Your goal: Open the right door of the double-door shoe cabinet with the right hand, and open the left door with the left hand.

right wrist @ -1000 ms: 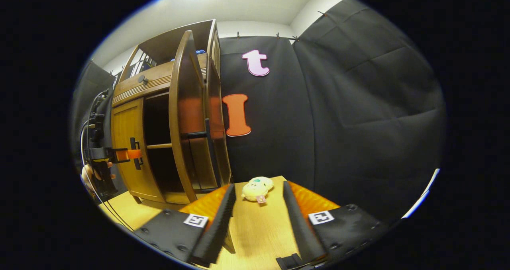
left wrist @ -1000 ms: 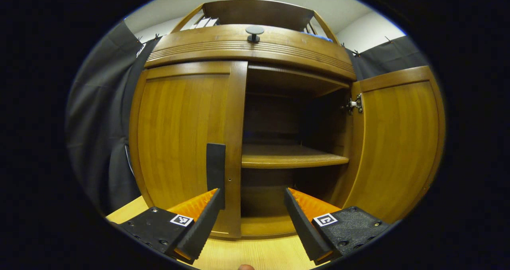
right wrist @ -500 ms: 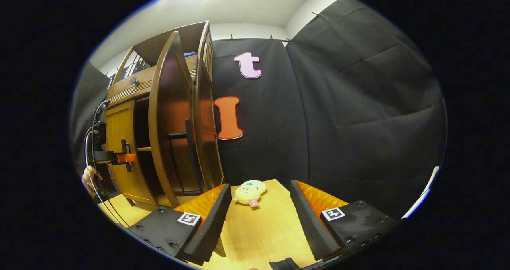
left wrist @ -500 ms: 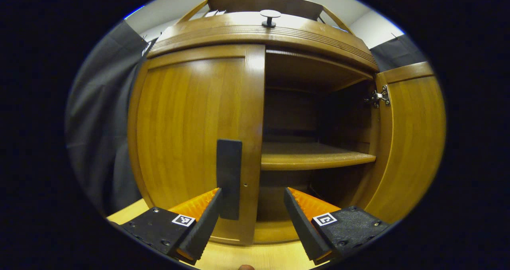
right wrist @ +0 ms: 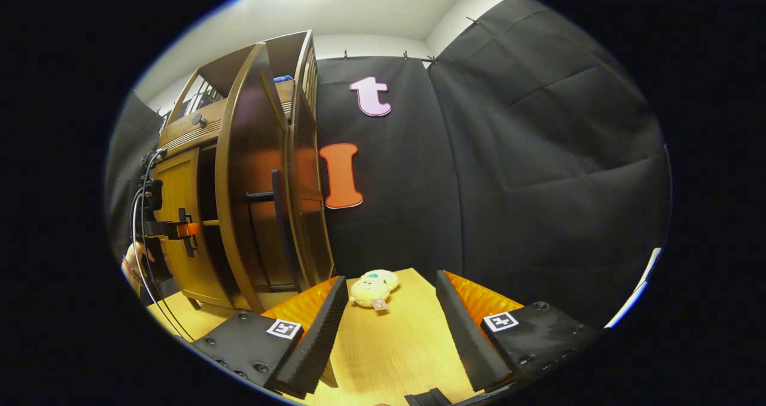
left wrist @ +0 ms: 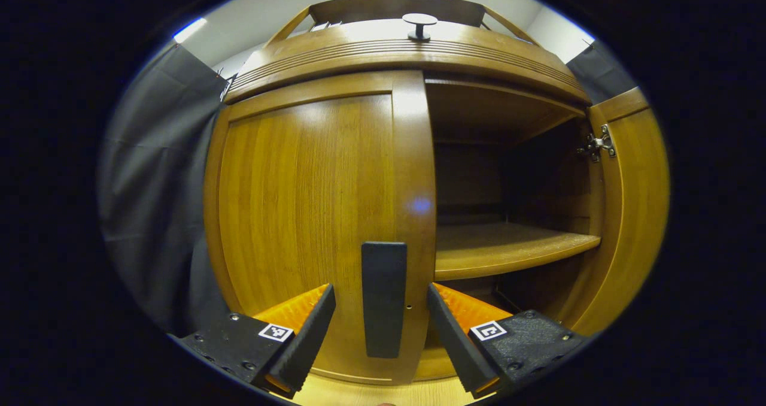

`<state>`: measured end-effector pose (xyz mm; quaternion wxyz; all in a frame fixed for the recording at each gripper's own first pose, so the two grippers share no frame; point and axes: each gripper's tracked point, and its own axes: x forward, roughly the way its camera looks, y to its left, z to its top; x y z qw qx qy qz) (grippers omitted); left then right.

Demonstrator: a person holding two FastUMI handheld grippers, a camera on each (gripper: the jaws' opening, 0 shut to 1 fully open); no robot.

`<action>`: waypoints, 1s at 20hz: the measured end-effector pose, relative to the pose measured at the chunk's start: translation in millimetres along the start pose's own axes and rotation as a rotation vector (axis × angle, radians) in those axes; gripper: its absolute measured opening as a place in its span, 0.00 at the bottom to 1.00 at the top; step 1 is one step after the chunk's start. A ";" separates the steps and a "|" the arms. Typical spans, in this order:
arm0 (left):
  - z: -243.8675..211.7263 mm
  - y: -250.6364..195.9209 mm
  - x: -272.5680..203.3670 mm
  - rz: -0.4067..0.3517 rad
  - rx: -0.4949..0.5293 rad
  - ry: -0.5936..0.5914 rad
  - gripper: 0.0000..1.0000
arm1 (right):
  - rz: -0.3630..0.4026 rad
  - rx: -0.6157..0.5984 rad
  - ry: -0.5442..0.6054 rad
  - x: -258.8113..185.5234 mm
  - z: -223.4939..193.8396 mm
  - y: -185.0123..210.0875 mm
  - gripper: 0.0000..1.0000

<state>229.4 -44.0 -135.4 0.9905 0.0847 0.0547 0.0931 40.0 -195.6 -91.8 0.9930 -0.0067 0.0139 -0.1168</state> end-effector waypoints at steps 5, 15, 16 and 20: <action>-3.5 -9.3 -0.3 -0.045 -0.028 0.006 0.88 | -0.014 -0.005 -0.021 0.6 5.6 -3.6 0.95; 4.8 -5.0 -10.5 -0.131 -0.073 -0.027 0.24 | -0.016 -0.013 -0.014 -18.0 9.0 3.9 1.00; 4.6 -3.9 -13.7 -0.135 -0.063 -0.029 0.23 | -0.015 -0.019 -0.021 -22.3 11.9 6.3 1.00; 0.9 0.9 -29.7 -0.162 -0.058 -0.006 0.26 | -0.022 -0.028 -0.041 -40.5 20.4 12.0 1.00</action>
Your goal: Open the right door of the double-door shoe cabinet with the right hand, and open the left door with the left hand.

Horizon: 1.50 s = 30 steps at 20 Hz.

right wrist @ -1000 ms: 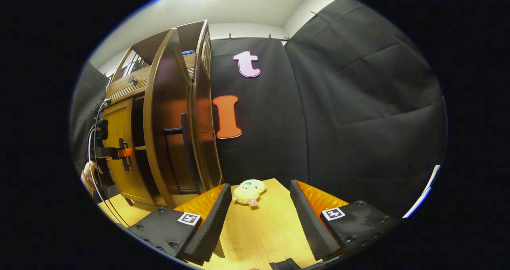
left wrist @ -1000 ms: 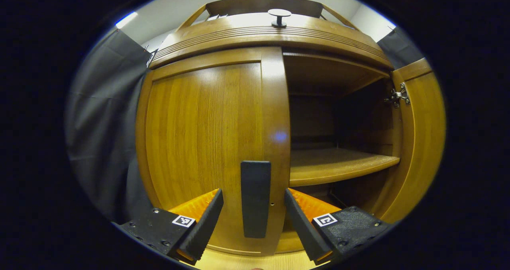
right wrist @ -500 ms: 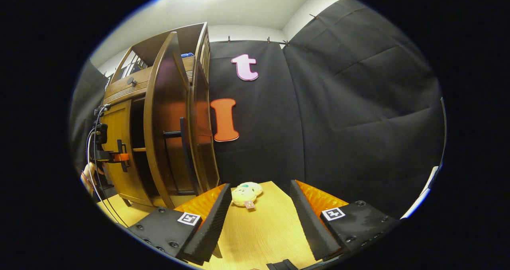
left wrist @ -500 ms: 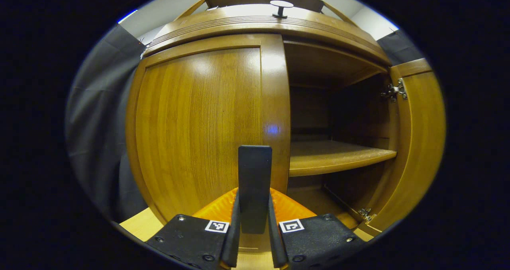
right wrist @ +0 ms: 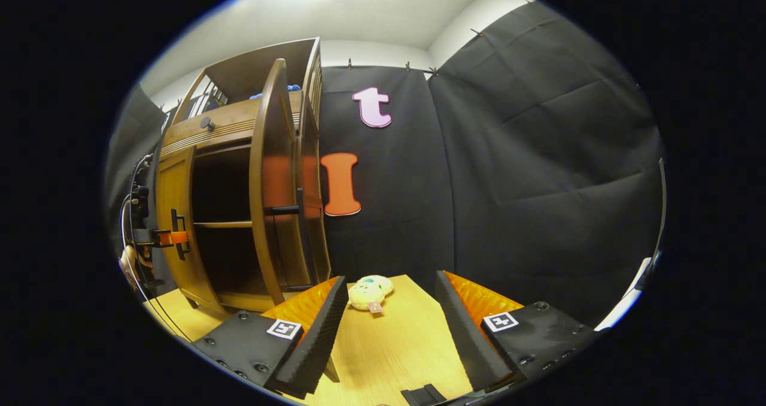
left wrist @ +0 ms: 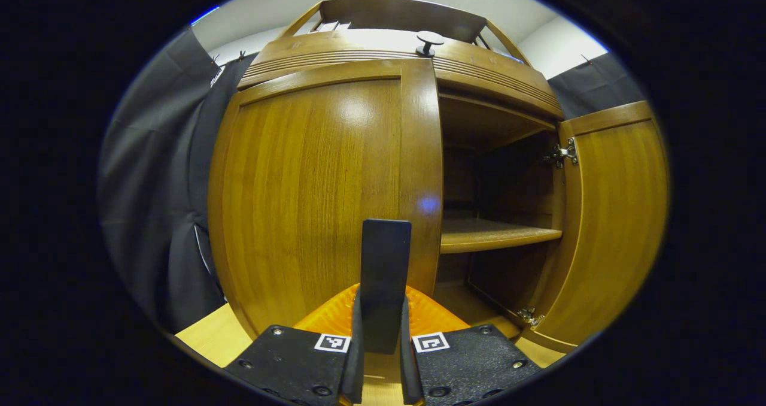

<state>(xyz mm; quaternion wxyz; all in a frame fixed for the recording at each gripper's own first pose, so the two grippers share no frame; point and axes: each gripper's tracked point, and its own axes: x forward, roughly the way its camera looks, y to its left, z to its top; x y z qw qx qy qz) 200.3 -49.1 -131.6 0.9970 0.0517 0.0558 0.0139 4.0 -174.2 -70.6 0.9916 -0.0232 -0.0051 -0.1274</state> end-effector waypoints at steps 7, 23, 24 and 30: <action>2.8 10.5 -30.1 -0.022 -0.011 0.011 0.23 | 0.011 0.004 -0.017 -20.9 11.4 16.2 1.00; 5.6 66.8 -108.6 -0.017 -0.025 0.003 0.21 | 0.070 0.011 -0.025 -46.1 21.5 64.1 0.95; 5.9 69.4 -111.1 -0.021 -0.029 0.000 0.19 | 0.073 0.011 -0.024 -46.6 20.4 68.5 0.95; 8.5 91.4 -128.1 -0.018 -0.030 -0.009 0.19 | 0.091 -0.002 -0.017 -46.8 16.0 89.2 0.95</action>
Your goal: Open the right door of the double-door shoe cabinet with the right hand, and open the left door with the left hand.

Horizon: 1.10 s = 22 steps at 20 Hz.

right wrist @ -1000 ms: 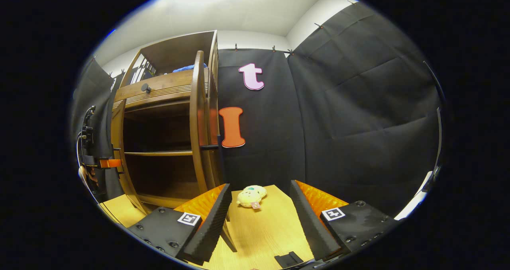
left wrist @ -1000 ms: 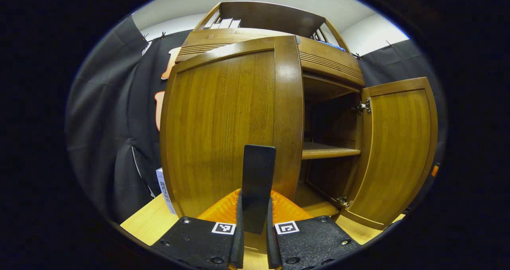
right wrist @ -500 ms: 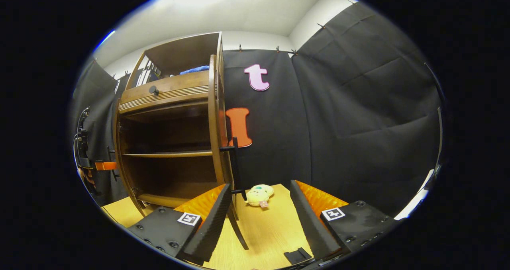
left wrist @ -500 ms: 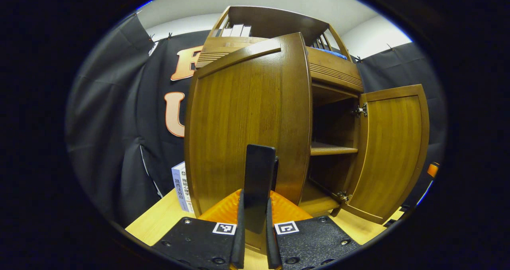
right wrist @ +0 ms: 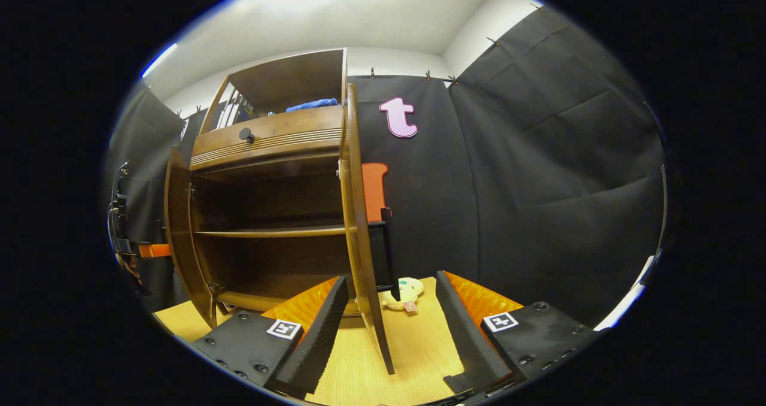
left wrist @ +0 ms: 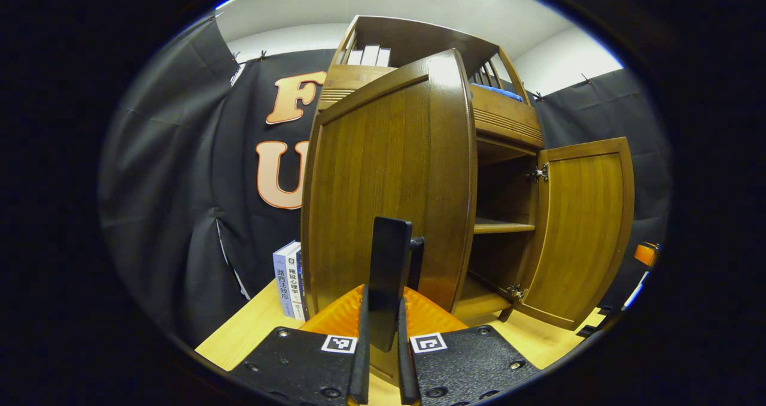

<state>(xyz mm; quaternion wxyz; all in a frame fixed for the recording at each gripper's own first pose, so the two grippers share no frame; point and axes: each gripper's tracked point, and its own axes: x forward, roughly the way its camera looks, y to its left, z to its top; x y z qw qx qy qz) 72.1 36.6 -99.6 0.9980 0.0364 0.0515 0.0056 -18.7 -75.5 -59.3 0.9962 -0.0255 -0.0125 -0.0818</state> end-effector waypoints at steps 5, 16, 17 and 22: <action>3.0 26.6 -14.5 0.036 0.016 0.011 0.16 | 0.022 -0.014 -0.030 7.0 8.1 18.8 0.84; 3.5 74.3 -36.6 0.106 -0.029 0.019 0.14 | 0.057 -0.021 -0.005 22.8 -0.9 47.8 0.84; 2.4 80.9 -40.1 0.120 -0.036 0.023 0.13 | 0.059 -0.021 -0.009 23.0 -0.2 49.7 0.84; 12.0 112.6 -62.0 0.197 0.005 0.000 0.08 | 0.076 -0.040 -0.011 23.9 2.6 61.3 0.84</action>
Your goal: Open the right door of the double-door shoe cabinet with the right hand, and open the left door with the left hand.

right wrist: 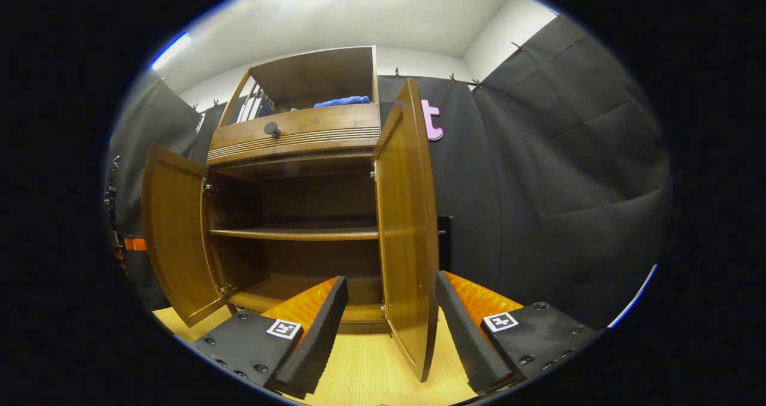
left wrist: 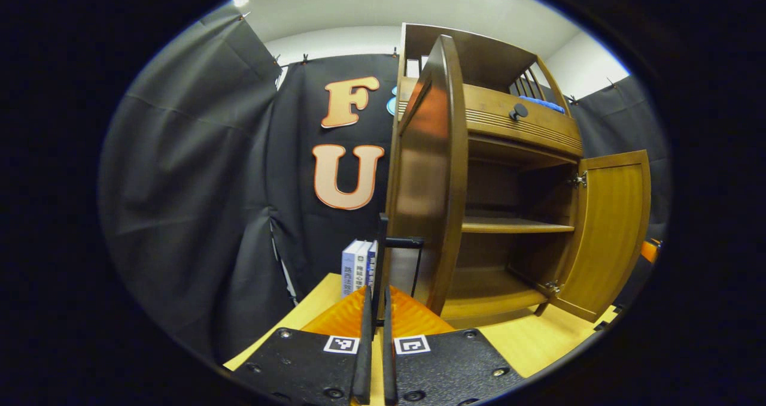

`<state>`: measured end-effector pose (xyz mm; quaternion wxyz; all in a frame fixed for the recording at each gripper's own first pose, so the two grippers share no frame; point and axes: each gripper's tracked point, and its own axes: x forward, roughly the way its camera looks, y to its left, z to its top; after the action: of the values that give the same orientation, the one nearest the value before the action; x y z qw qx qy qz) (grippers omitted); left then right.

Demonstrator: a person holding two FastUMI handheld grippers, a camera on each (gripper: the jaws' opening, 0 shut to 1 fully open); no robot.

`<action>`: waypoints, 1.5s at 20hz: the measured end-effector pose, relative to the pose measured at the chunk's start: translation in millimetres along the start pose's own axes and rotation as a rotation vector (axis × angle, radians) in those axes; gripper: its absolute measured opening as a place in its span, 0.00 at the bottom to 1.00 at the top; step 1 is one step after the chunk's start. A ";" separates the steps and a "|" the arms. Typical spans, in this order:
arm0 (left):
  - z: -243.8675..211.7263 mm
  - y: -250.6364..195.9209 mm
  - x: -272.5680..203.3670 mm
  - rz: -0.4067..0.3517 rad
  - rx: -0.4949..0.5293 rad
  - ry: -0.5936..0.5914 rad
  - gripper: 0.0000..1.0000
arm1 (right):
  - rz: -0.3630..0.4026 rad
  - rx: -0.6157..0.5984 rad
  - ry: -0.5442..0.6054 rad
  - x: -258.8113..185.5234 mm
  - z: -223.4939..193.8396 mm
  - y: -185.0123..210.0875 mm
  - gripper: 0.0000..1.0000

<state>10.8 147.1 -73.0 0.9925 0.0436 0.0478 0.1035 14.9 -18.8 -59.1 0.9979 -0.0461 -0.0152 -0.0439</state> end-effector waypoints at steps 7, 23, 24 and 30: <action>8.6 -14.7 -21.0 -0.036 -0.026 -0.005 0.07 | 0.007 0.004 0.001 -1.2 1.5 7.0 0.95; 45.6 -130.3 -59.4 -0.215 -0.032 -0.063 0.33 | 0.008 0.032 -0.001 -7.1 9.1 -23.4 0.95; 46.5 -135.6 -57.4 -0.218 -0.037 -0.061 0.36 | 0.008 0.032 -0.006 -8.6 11.8 -25.8 0.95; 47.2 -172.3 -57.1 -0.260 -0.056 -0.051 0.54 | 0.007 0.024 -0.023 -30.3 21.7 -52.4 0.84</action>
<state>-5.2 -36.4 -37.9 0.9993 0.0120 0.0248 -0.0260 -20.6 -66.2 -33.8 0.9982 -0.0349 -0.0268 -0.0397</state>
